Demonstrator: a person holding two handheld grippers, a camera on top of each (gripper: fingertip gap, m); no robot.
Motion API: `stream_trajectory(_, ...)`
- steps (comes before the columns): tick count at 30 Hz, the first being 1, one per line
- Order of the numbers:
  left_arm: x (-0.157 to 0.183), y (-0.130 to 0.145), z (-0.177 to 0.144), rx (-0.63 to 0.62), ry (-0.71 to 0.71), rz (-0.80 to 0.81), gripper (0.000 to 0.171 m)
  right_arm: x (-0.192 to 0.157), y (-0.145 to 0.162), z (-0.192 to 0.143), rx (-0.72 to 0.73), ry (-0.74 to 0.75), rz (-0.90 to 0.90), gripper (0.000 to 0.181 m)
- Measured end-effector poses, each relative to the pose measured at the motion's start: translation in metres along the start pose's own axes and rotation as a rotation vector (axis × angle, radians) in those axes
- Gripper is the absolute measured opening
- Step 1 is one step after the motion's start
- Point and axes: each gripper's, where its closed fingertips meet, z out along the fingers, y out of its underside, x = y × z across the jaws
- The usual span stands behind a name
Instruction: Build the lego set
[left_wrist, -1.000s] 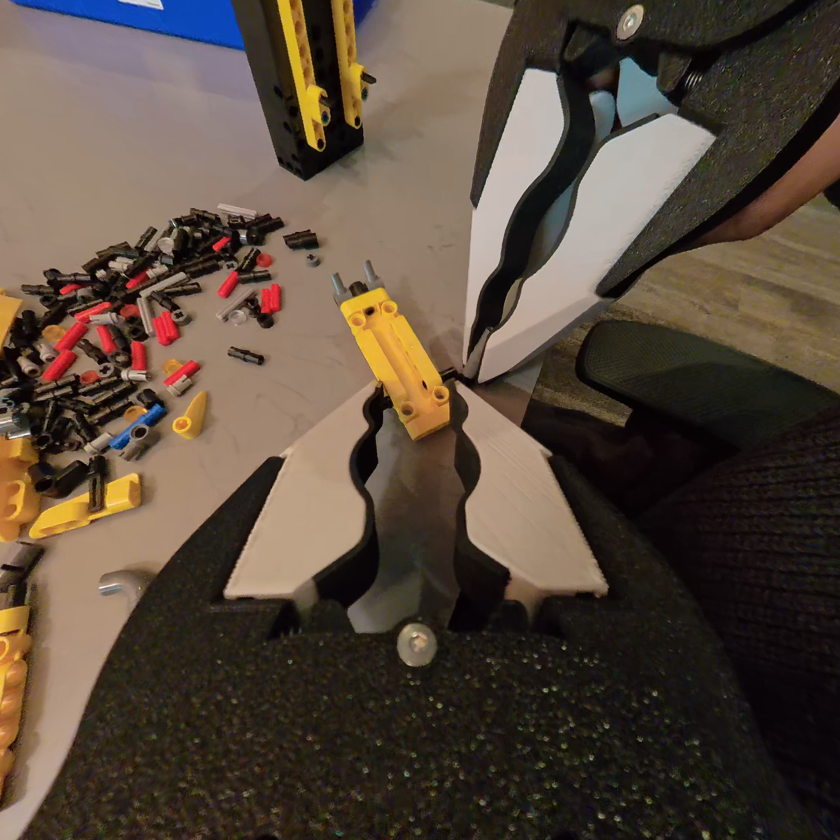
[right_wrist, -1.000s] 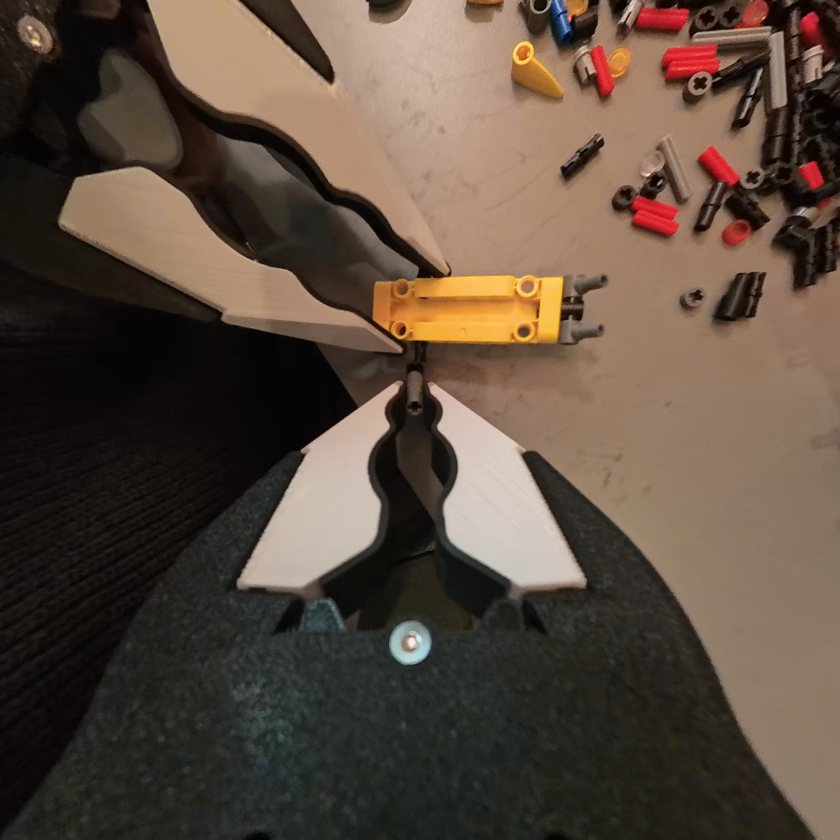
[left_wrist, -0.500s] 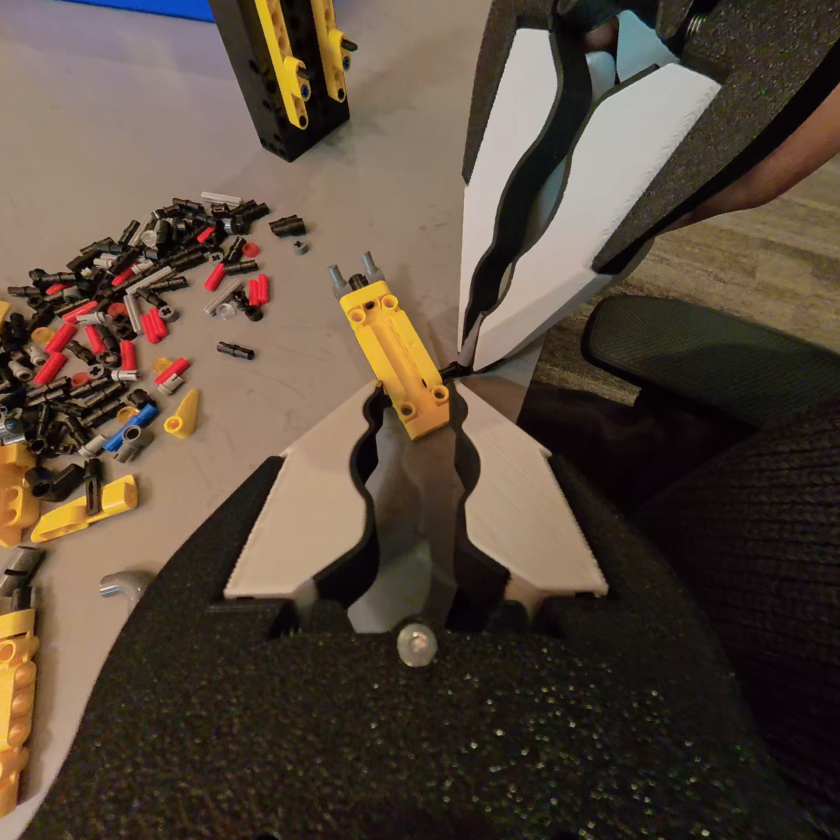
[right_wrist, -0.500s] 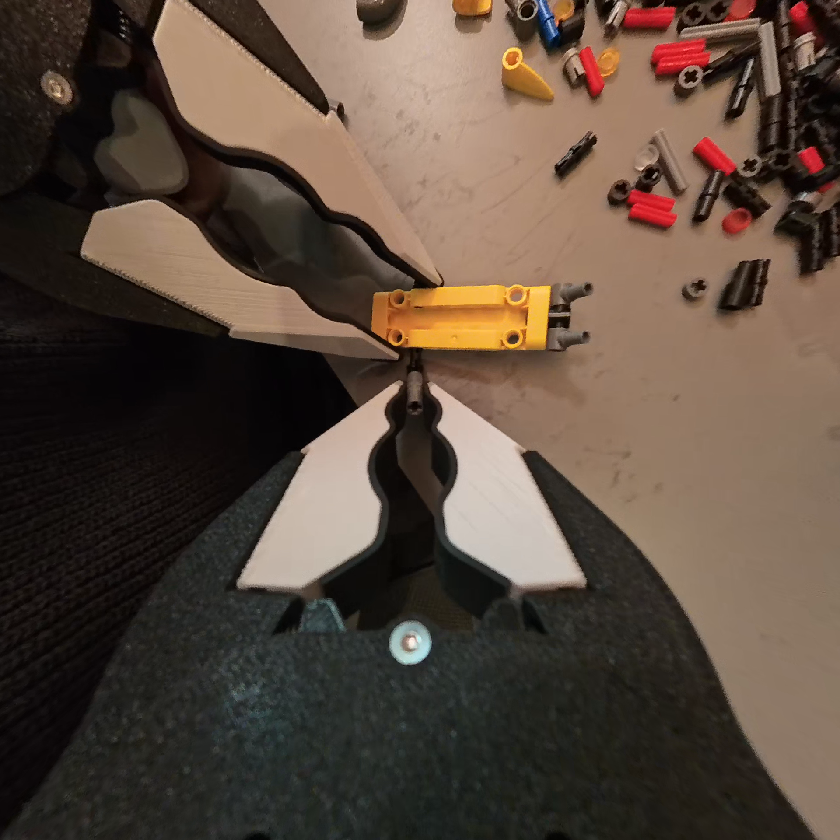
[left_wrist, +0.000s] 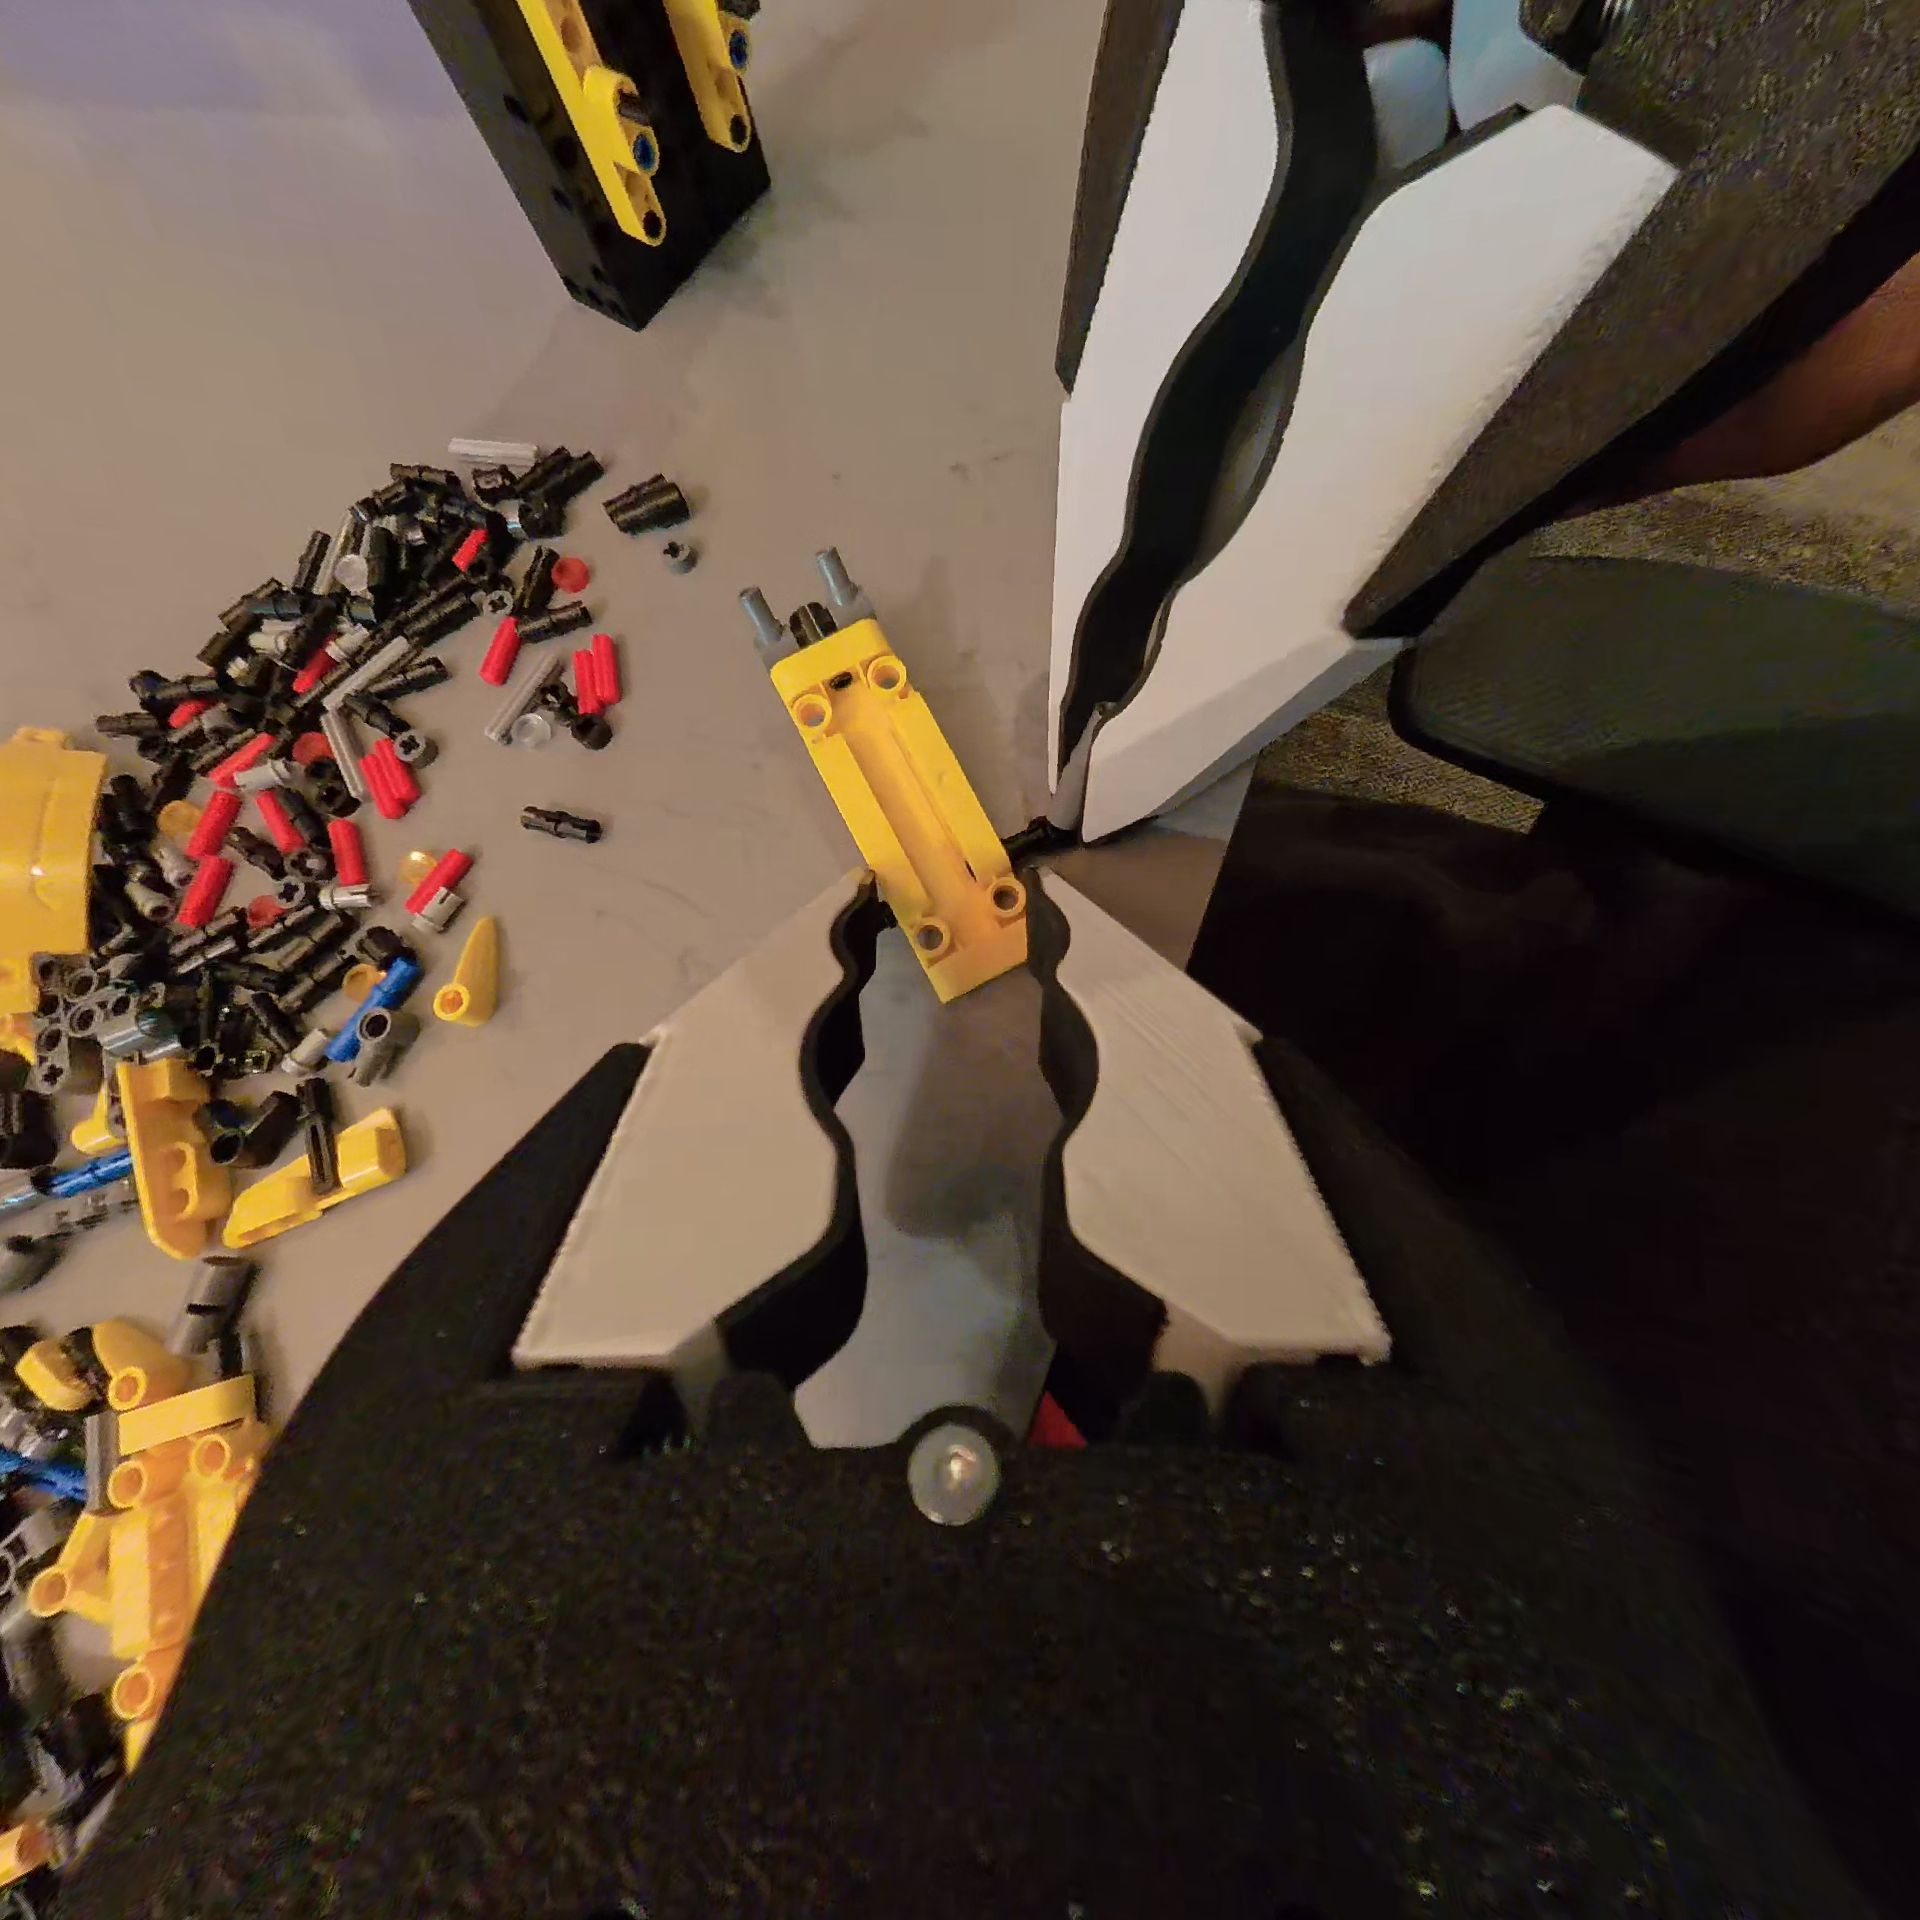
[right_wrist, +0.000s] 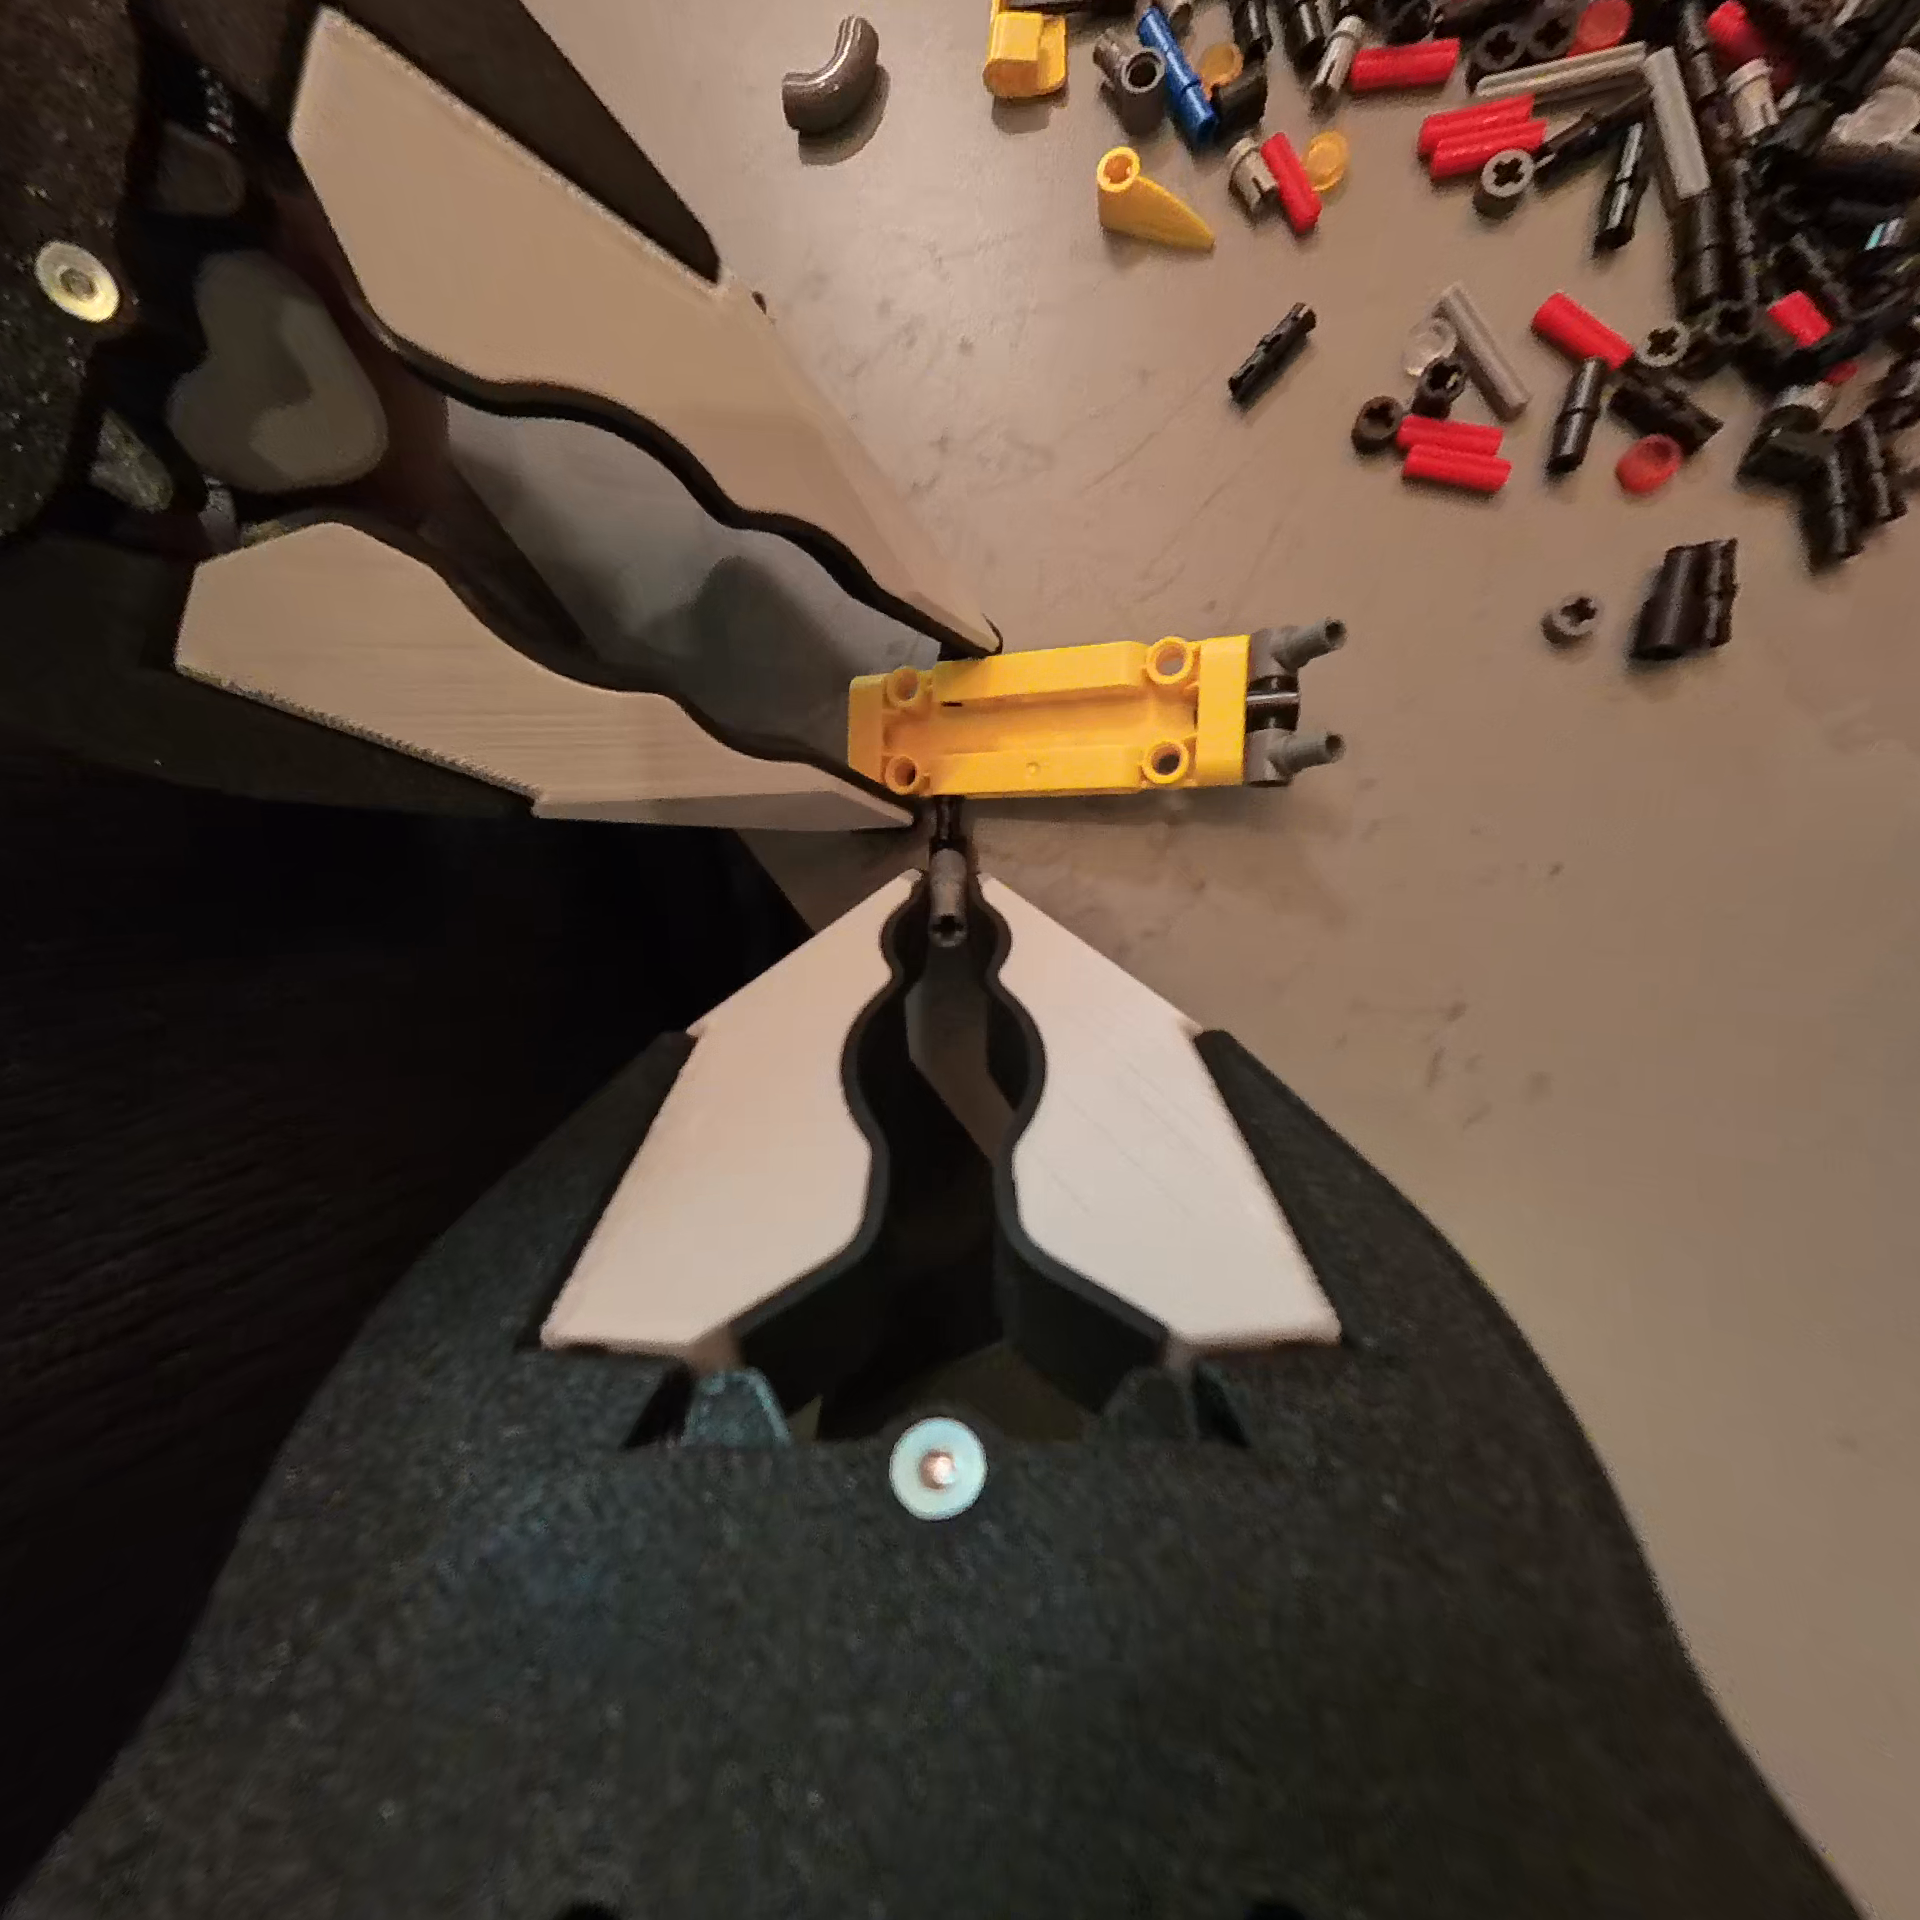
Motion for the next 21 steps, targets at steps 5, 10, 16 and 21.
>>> stream_trajectory(5,-0.0001,0.0014,-0.0009,0.02,0.029,-0.024,0.028,-0.0018,-0.0005,0.001,0.028,-0.001,0.036,0.006)
stream_trajectory(10,-0.0024,0.0013,0.0002,0.038,0.07,-0.074,0.027,-0.0005,-0.0023,0.0017,0.048,0.01,0.068,0.006)
stream_trajectory(16,-0.0049,0.002,0.0005,0.039,0.094,-0.121,0.027,0.0003,-0.0044,0.003,0.082,-0.014,0.113,0.006)
stream_trajectory(21,-0.0061,0.0025,0.0005,0.039,0.099,-0.139,0.027,0.0007,-0.0056,0.0035,0.109,-0.015,0.116,0.006)
